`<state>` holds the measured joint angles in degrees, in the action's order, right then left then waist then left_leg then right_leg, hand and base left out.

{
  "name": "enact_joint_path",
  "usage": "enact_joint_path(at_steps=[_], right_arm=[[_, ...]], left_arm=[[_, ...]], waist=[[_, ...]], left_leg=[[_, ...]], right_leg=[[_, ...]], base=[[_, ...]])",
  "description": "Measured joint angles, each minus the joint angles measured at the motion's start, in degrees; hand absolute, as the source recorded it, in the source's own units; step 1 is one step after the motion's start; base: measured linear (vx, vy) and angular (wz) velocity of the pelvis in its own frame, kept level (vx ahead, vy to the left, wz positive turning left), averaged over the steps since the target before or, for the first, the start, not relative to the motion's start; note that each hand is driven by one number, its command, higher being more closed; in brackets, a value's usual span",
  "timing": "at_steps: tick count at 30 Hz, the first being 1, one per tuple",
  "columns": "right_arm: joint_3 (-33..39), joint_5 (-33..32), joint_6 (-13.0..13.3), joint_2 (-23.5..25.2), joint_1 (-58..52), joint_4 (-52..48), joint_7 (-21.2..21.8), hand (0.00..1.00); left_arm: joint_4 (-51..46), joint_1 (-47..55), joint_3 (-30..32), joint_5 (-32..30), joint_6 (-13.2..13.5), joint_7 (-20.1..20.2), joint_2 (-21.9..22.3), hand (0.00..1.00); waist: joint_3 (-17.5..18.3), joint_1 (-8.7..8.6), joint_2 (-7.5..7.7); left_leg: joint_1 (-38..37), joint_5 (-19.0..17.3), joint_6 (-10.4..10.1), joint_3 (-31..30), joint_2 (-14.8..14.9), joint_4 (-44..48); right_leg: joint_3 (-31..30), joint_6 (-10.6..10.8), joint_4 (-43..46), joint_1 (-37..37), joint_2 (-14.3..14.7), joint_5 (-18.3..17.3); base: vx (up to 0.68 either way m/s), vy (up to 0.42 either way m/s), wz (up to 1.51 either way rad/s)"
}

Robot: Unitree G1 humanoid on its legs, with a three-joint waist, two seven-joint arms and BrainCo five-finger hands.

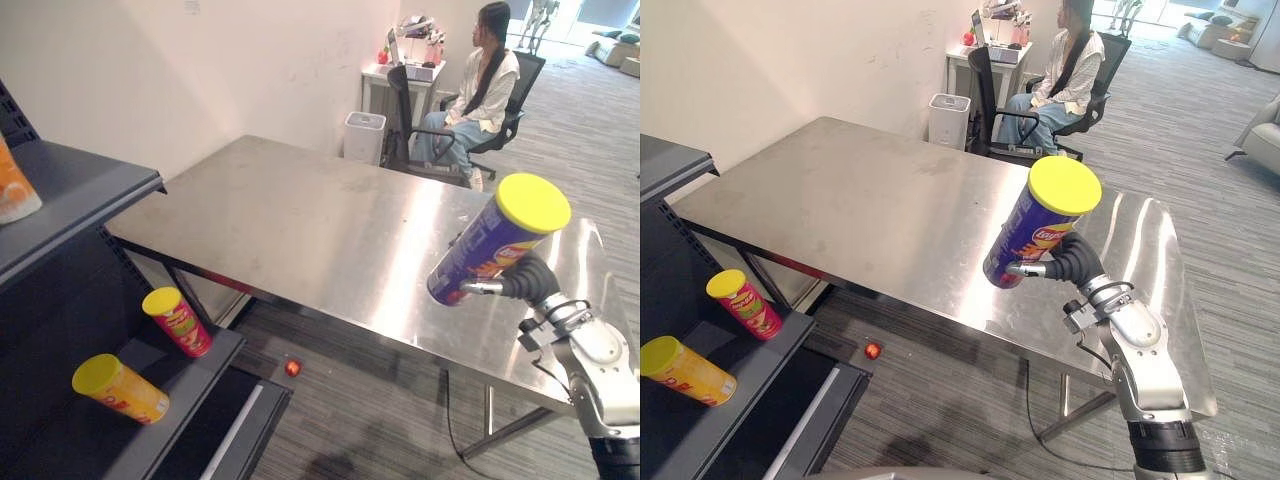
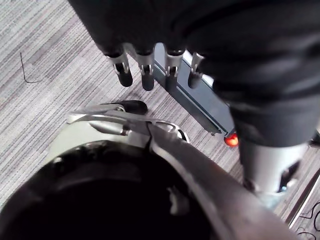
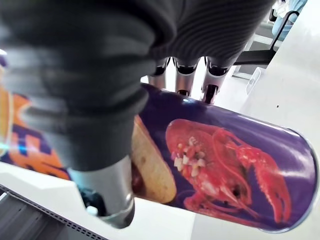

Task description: Put the gum and the chips on the shelf.

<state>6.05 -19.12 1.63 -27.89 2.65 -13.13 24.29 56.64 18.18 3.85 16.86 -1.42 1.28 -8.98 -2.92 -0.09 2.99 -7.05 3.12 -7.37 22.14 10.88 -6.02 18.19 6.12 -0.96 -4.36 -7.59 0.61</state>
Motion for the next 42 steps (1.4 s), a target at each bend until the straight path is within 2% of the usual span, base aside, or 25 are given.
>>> enact_joint_path(at_steps=[5, 8, 9, 10, 11, 12, 13, 14, 15, 16, 17, 18, 19, 21, 22, 25, 26, 28, 31, 34, 36, 38, 40, 41, 42], right_arm=[[-3.9, 0.0, 0.1, 2.1, 1.3, 0.9, -0.1, 1.0], [-8.0, 0.7, 0.4, 3.5, 5.0, 4.1, -0.4, 1.0], [-8.5, 1.1, 0.4, 4.3, 6.8, 6.0, -1.2, 1.0], [-8.6, 1.1, 0.4, 4.3, 7.5, 6.4, -1.7, 1.0], [-8.3, 1.3, 0.4, 4.2, 7.7, 6.7, -2.7, 1.0], [-8.0, 1.3, 0.4, 4.0, 7.6, 6.8, -3.0, 1.0], [-6.2, 1.8, 0.7, 3.6, 7.6, 6.9, -4.4, 1.0], [-4.6, 2.4, 1.0, 3.2, 7.7, 7.1, -4.9, 1.0], [-2.0, 3.4, 1.2, 1.4, 7.4, 7.4, -6.4, 1.0], [0.5, 3.4, 1.3, 0.4, 6.4, 7.2, -7.5, 1.0], [1.5, 3.4, 1.6, -0.3, 6.0, 7.1, -7.9, 1.0], [3.5, 3.4, 2.0, -0.6, 5.0, 7.0, -8.2, 1.0], [4.3, 3.3, 2.1, 0.6, 3.9, 6.7, -8.9, 1.0], [5.1, 3.3, 2.1, 0.7, 2.3, 6.4, -9.0, 1.0], [5.2, 3.3, 2.1, 0.7, 1.7, 6.4, -9.1, 1.0], [5.2, 3.3, 2.1, 1.8, 0.4, 6.0, -9.3, 1.0], [5.2, 3.3, 2.1, 3.0, 0.3, 6.0, -9.4, 1.0], [5.2, 3.5, 2.3, 4.1, 0.3, 6.3, -9.6, 1.0], [5.2, 3.7, 4.0, 4.6, 0.3, 7.0, -10.8, 1.0], [5.0, 5.7, 4.6, 5.5, -0.9, 7.1, -11.2, 1.0], [4.8, 5.7, 5.0, 5.9, -1.9, 7.1, -11.1, 1.0], [4.8, 5.7, 5.8, 6.8, -3.0, 7.1, -11.2, 1.0], [4.8, 5.8, 6.5, 7.3, -4.7, 6.5, -11.3, 1.0], [4.8, 5.8, 6.5, 7.5, -5.1, 6.3, -11.4, 1.0], [4.8, 5.8, 6.5, 7.7, -5.7, 5.2, -11.5, 1.0]], left_arm=[[-0.2, -0.2, 0.1, 1.0, -0.1, -0.6, 0.0, 0.0], [-0.9, -0.4, 0.6, 2.7, 0.0, -1.2, 0.5, 0.0], [-1.1, -0.4, 1.3, 3.5, 0.1, -1.4, 1.0, 0.0], [-1.5, -0.3, 1.9, 4.0, 0.0, -1.4, 1.4, 0.0], [-2.2, -0.2, 2.2, 5.6, 0.1, -1.4, 1.7, 0.0], [-2.1, -0.3, 2.3, 5.5, 0.1, -1.4, 1.6, 0.0], [-1.9, -1.0, 3.5, 5.3, 0.0, -1.0, 1.3, 0.0], [-1.9, -1.4, 4.3, 5.3, 0.1, -1.0, 1.5, 0.0], [-2.1, -1.0, 4.9, 5.3, 0.0, -0.9, 3.9, 0.0], [-3.0, -0.1, 4.4, 4.2, 0.1, -0.8, 4.8, 0.0], [-3.3, 0.0, 4.4, 4.2, 0.1, -0.7, 4.6, 0.0], [-2.2, -0.8, 5.8, 3.6, 0.0, -0.5, 4.3, 0.0], [-1.3, 0.1, 6.1, 2.5, -0.4, -0.3, 4.4, 0.0], [-0.8, 1.6, 6.9, 2.1, -0.4, -0.4, 5.3, 0.0], [-0.2, 1.7, 7.0, 2.1, -0.4, -0.4, 5.4, 0.0], [0.7, 1.7, 7.3, 1.8, -0.3, -0.3, 4.9, 0.0], [0.9, 1.7, 7.2, 0.7, 0.2, -0.4, 4.3, 0.0], [1.6, 1.7, 7.0, 0.6, 1.8, -0.8, 3.9, 0.0], [1.7, 1.7, 5.3, 0.9, 2.9, -1.0, 3.7, 0.0], [1.7, 1.7, 4.7, 1.0, 3.3, -0.9, 3.2, 0.0], [1.5, 1.7, 4.3, 1.0, 3.2, -0.8, 3.1, 0.0], [0.6, 1.4, 4.3, 1.0, 2.6, -0.8, 2.7, 0.0], [0.3, -0.1, 3.7, 0.9, 1.1, -0.5, 1.8, 0.0], [0.3, -0.3, 3.7, 0.9, 0.7, -0.3, 1.7, 0.0], [0.3, -0.9, 3.7, 0.8, 0.1, 0.1, 1.7, 0.0]], waist=[[0.0, 0.28, -0.02], [-0.2, 1.5, -0.31], [-0.6, 2.28, -0.79], [-0.8, 2.69, -1.23], [-1.3, 2.42, -1.64], [-1.2, 2.06, -1.4], [-2.1, 1.48, 0.31], [-3.2, 2.06, -0.37], [-4.4, 2.45, -4.29], [-4.4, 1.46, -5.12], [-4.4, 1.41, -4.77], [-4.3, 1.47, -3.8], [-4.3, 1.6, -3.6], [-4.3, 0.69, -3.68], [-4.2, 0.34, -3.8], [-3.8, 0.08, -4.05], [-3.9, 0.04, -3.05], [-3.7, 0.14, -2.15], [-3.7, 0.39, -2.02], [-4.0, 0.47, -2.07], [-4.4, 0.88, -2.49], [-5.2, 0.55, -2.5], [-5.7, 0.17, -2.54], [-5.9, 0.18, -2.85], [-5.8, 0.15, -2.32]], left_leg=[[3.2, 1.1, 0.1, -4.3, 0.0, 0.0], [6.2, 2.6, 0.3, -8.0, 0.2, 0.4], [8.0, 2.9, 1.7, -8.2, 0.1, 0.4], [8.7, 2.8, 4.6, -7.6, 0.1, 0.4], [9.6, 1.5, 14.2, -1.9, 0.0, 0.2], [9.7, -0.5, 18.5, 2.7, 0.1, 0.4], [9.8, -5.0, 21.9, 15.0, 1.4, 6.1], [10.9, -3.7, 21.9, 19.6, 4.0, 13.7], [11.8, 1.3, 19.5, 24.1, 6.6, 20.6], [12.1, 5.9, 14.2, 23.1, 4.3, 17.5], [12.2, 8.8, 12.4, 20.7, 1.8, 13.5], [12.1, 5.6, 13.8, 20.5, 0.1, 13.0], [10.9, -0.3, 12.7, 23.6, 0.8, 18.5], [8.4, -2.5, 9.5, 24.5, -0.3, 16.1], [8.0, -2.0, 8.8, 23.8, -0.9, 13.6], [6.7, -1.3, 7.9, 21.0, -3.2, 4.8], [6.5, -1.0, 8.0, 20.5, -4.1, 3.6], [5.4, -0.6, 8.6, 19.7, -5.8, 1.7], [4.6, -1.0, 9.6, 19.1, -8.1, 0.6], [4.8, -2.1, 11.2, 17.7, -9.7, 0.6], [4.6, -3.0, 11.1, 15.9, -9.7, 0.3], [4.6, -3.3, 10.9, 12.8, -9.8, 0.2], [5.2, -3.1, 10.6, 7.9, -9.7, 0.2], [5.6, -3.2, 10.7, 6.7, -9.9, 0.2], [6.1, -3.2, 10.7, 4.6, -10.2, 0.3]], right_leg=[[4.0, -0.1, -0.4, 0.0, 0.0, -0.1], [8.2, -0.3, -0.9, 0.2, 0.1, -0.1], [11.2, -0.4, -0.6, -0.1, 0.3, -0.2], [13.4, -0.4, -0.4, -0.4, 0.2, -0.3], [18.6, -0.6, -0.3, -1.1, -0.5, -0.2], [21.6, -1.1, -0.9, -1.9, -0.8, 0.3], [27.3, -1.6, -3.4, -5.2, -2.4, 0.7], [29.1, -0.5, -2.1, -6.1, -3.1, -0.2], [31.4, -0.8, 2.5, -7.4, -3.8, -1.8], [31.4, -2.5, 4.0, -7.5, -4.5, -5.4], [31.3, -3.4, 2.8, -7.3, -4.0, -6.4], [34.5, -1.0, 1.4, -7.6, -5.1, -5.8], [36.0, -0.6, 2.9, -6.9, -5.9, -5.5], [38.3, -0.5, 4.7, -6.5, -6.1, -5.5], [38.9, -0.5, 5.3, -6.2, -6.1, -5.5], [39.6, -0.5, 8.2, -4.9, -6.0, -5.5], [39.6, -0.5, 9.4, -4.7, -6.9, -5.5], [39.6, -0.5, 12.8, -4.6, -9.3, -5.5], [39.4, -0.6, 18.4, -3.7, -13.4, -5.4], [38.7, -2.0, 24.0, -2.6, -16.8, -4.1], [34.5, -4.3, 27.4, -1.3, -17.8, -1.7], [24.5, -5.6, 30.3, 1.8, -16.7, -2.4], [8.7, -3.9, 30.0, 4.8, -10.1, -6.8], [6.1, -3.5, 29.7, 5.3, -8.8, -7.7], [2.5, -2.6, 28.4, 6.1, -6.4, -8.5]], base=[[0.01, -0.01, 0.43], [0.01, -0.028, 0.73], [-0.04, -0.016, 0.76], [-0.03, -0.019, 1.3], [0.02, -0.013, 1.3], [0.06, 0.035, 2.12], [0.08, 0.062, 1.74], [0.06, 0.135, 2.06], [0.0, 0.177, 1.86], [-0.08, 0.158, 1.93], [-0.1, 0.129, 1.89], [-0.06, 0.054, 1.3], [0.0, 0.066, 1.11], [0.04, 0.083, 0.75], [-0.01, 0.152, 0.74], [-0.04, 0.15, 0.38], [-0.01, 0.12, 0.24], [-0.01, 0.144, 0.25], [0.0, 0.151, 0.19], [0.0, 0.106, 0.21], [-0.02, 0.125, 0.31], [-0.03, 0.064, 0.64], [0.0, -0.018, 1.01], [0.01, -0.036, 1.1], [0.02, -0.042, 1.09]])
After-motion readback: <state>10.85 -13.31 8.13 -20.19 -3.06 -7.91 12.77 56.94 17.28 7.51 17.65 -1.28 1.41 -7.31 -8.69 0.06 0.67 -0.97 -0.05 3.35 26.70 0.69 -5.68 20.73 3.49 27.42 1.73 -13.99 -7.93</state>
